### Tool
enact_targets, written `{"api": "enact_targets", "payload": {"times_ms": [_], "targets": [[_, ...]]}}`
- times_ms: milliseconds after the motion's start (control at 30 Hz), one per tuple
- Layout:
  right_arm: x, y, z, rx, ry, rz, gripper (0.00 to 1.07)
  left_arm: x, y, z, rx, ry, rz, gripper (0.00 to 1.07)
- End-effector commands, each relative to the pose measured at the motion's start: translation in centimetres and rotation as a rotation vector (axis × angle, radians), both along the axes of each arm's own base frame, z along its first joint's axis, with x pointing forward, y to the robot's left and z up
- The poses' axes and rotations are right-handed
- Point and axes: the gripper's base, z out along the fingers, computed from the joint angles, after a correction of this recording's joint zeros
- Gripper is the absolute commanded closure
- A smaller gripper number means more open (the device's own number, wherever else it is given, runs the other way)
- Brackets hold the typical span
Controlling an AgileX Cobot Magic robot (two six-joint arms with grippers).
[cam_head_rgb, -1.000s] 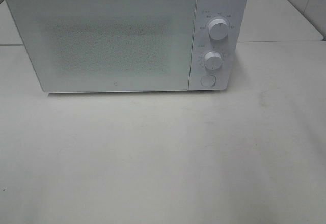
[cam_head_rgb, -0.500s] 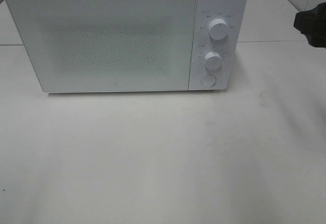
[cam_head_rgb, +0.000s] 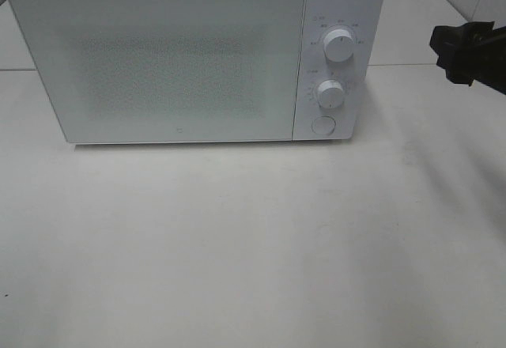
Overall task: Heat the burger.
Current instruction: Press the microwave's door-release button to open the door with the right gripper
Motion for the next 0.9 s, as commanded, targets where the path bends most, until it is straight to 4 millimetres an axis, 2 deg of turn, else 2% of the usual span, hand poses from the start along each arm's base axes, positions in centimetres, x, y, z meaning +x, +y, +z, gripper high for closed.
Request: {"api": "enact_targets", "payload": {"times_ms": [33, 267, 900], "targets": [[-0.3, 0.4, -1.1, 0.047, -0.033, -0.027, 0.33, -0.2, -0.1, -0.1, -0.008, -0.024, 0.002, 0.09], [-0.6, 2.4, -2.9, -0.023, -0.063, 0.007, 0.33, -0.2, -0.1, -0.1, -0.008, -0.024, 0.002, 0.09], [-1.3, 8.1, -7.9, -0.052, 0.013, 0.036, 0.33, -0.2, -0.1, -0.1, -0.008, -0.024, 0.002, 0.09]]}}
